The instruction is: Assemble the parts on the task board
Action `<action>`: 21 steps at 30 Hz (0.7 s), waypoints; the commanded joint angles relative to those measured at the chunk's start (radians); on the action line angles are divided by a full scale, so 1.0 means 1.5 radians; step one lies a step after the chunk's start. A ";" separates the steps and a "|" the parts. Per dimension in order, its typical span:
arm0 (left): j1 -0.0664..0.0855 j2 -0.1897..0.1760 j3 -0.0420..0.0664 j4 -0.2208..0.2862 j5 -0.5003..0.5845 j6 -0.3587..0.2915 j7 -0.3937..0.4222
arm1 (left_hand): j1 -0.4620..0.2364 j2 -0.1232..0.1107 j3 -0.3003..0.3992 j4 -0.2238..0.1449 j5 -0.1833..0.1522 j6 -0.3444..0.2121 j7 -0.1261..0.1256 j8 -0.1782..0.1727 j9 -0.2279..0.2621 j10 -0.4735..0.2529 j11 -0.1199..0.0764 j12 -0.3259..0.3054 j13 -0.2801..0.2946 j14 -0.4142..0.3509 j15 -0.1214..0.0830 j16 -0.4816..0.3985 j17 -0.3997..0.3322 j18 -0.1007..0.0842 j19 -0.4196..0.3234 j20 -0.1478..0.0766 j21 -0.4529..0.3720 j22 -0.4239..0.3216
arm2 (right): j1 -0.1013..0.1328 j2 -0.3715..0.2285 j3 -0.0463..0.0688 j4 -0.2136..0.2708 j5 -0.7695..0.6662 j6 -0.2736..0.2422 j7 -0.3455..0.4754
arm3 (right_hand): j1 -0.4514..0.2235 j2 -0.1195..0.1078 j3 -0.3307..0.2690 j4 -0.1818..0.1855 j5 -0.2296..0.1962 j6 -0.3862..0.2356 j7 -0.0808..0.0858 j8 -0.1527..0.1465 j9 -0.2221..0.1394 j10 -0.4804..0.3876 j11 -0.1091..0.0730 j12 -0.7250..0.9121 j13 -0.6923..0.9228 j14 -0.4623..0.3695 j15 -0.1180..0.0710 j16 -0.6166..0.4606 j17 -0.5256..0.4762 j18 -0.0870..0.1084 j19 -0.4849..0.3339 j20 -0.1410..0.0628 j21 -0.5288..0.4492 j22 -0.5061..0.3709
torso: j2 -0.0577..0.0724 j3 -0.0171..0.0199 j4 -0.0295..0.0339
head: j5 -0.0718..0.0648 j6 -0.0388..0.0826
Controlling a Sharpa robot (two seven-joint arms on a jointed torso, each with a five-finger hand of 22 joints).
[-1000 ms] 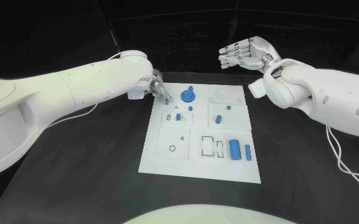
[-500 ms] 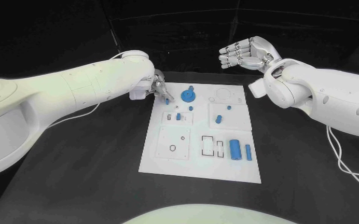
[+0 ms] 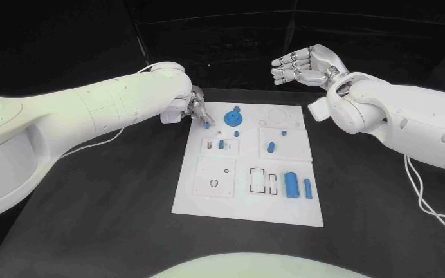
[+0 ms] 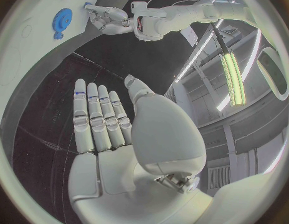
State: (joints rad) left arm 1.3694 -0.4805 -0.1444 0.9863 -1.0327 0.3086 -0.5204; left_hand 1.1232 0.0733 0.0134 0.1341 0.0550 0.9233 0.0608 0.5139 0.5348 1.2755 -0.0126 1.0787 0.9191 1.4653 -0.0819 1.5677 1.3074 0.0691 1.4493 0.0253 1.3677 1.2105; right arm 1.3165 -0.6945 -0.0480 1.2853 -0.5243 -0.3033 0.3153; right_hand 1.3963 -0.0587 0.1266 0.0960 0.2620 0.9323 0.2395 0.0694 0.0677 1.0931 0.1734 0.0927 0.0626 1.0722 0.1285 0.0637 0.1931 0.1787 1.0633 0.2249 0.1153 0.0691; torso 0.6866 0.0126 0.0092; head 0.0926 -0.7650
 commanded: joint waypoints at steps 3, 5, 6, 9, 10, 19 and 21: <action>0.000 0.003 0.000 -0.001 0.005 0.011 0.000 | 0.037 0.010 0.018 -0.025 -0.001 0.004 -0.001 -0.007 -0.005 -0.002 -0.001 0.002 -0.003 0.070 0.003 0.002 0.176 0.002 0.000 0.004 0.000 0.001 | 0.001 0.001 0.000 0.001 0.002 0.005 0.003 | 0.000 0.009 -0.004 -0.001 0.004 -0.005 -0.002 -0.003 -0.001 -0.003 -0.001 0.004 0.000 0.002 0.002 0.002 -0.001 0.002 0.000 0.006 -0.002 0.000 | 0.000 0.0002 0.0005 | -0.001 -0.001; 0.000 0.003 0.000 0.000 0.010 0.014 0.003 | 0.059 0.020 0.037 -0.042 -0.001 0.003 -0.003 -0.010 -0.008 -0.004 -0.003 -0.001 -0.005 0.070 0.002 0.002 0.176 0.002 -0.001 0.003 -0.001 0.000 | 0.001 0.001 0.000 0.001 0.002 0.005 0.003 | 0.000 0.009 -0.004 -0.001 0.004 -0.005 -0.002 -0.003 -0.001 -0.003 -0.001 0.004 0.000 0.002 0.002 0.002 -0.001 0.002 0.000 0.006 -0.002 0.000 | 0.000 0.0000 0.0005 | -0.001 0.000; 0.000 0.003 0.000 0.001 0.011 0.015 0.005 | 0.073 0.028 0.050 -0.052 -0.001 0.003 -0.004 -0.011 -0.010 -0.005 -0.005 -0.003 -0.007 0.070 0.001 0.002 0.176 0.002 -0.001 0.003 -0.001 0.000 | 0.001 0.001 0.000 0.001 0.002 0.006 0.004 | 0.000 0.009 -0.004 -0.001 0.004 -0.005 -0.002 -0.003 -0.001 -0.003 -0.001 0.004 0.000 0.002 0.002 0.002 -0.001 0.002 0.000 0.006 -0.002 0.000 | 0.000 0.0000 0.0004 | -0.001 -0.001; -0.001 0.002 0.000 0.003 0.015 0.016 0.009 | 0.104 0.040 0.094 -0.081 -0.001 0.000 -0.004 -0.017 -0.016 -0.008 -0.006 -0.008 -0.011 0.070 -0.001 0.002 0.176 0.002 -0.001 0.000 -0.002 -0.001 | 0.001 0.001 0.000 0.001 0.002 0.006 0.003 | 0.000 0.009 -0.004 -0.001 0.004 -0.005 -0.002 -0.003 -0.001 -0.003 -0.001 0.004 0.000 0.002 0.002 0.002 -0.001 0.002 0.000 0.006 -0.002 0.000 | 0.000 -0.0001 0.0003 | -0.001 -0.002; -0.001 0.001 0.000 0.004 0.016 0.016 0.011 | 0.108 0.040 0.109 -0.089 -0.001 0.000 -0.003 -0.018 -0.018 -0.009 -0.005 -0.010 -0.013 0.070 0.000 0.002 0.176 0.002 -0.002 0.000 -0.002 0.000 | 0.001 0.001 0.000 0.001 0.002 0.006 0.003 | 0.000 0.009 -0.004 -0.001 0.004 -0.005 -0.002 -0.003 -0.001 -0.003 -0.001 0.004 0.000 0.002 0.002 0.002 -0.001 0.002 0.000 0.006 -0.002 0.000 | 0.000 -0.0001 0.0005 | -0.001 -0.002; -0.002 -0.006 0.000 0.009 0.030 0.001 0.018 | 0.074 0.018 0.236 -0.133 -0.001 0.000 0.002 -0.015 -0.021 -0.005 -0.001 -0.017 -0.021 0.070 0.005 0.002 0.176 0.003 -0.003 0.005 -0.004 -0.001 | 0.001 0.001 0.000 0.001 0.002 0.007 0.003 | 0.000 0.010 -0.004 0.000 0.004 -0.005 -0.002 -0.003 -0.001 -0.003 -0.001 0.005 0.000 0.003 0.002 0.002 -0.003 0.002 0.000 0.006 -0.003 0.000 | -0.001 -0.0004 0.0010 | -0.001 -0.002; -0.003 -0.009 0.000 0.012 0.032 -0.009 0.022 | 0.065 0.013 0.252 -0.137 -0.002 0.000 0.002 -0.013 -0.020 -0.004 -0.001 -0.016 -0.021 0.070 0.005 0.002 0.176 0.003 -0.003 0.005 -0.004 -0.001 | 0.001 0.001 0.000 0.001 0.002 0.007 0.004 | 0.000 0.011 -0.004 0.000 0.005 -0.005 -0.002 -0.003 -0.001 -0.003 -0.001 0.005 0.000 0.003 0.002 0.002 -0.003 0.002 -0.001 0.006 -0.003 0.000 | 0.000 -0.0001 0.0011 | 0.000 -0.002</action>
State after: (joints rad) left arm 1.3651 -0.4924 -0.1439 1.0011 -1.0014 0.3119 -0.5055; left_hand 1.2327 0.0975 0.2893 0.0257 0.0491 0.9179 0.0662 0.4891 0.5015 1.2650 -0.0151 1.0571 0.8886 1.4653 -0.0819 1.5677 1.3073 0.0691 1.4459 0.0287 1.3677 1.2095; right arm 1.3165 -0.6931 -0.0480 1.2858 -0.5243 -0.3001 0.3146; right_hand 1.3960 -0.0503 0.1267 0.0960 0.2654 0.9323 0.2395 0.0694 0.0678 1.0931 0.1733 0.0966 0.0627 1.0722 0.1285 0.0637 0.1892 0.1787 1.0633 0.2249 0.1153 0.0691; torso 0.6862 0.0124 0.0104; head 0.0918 -0.7679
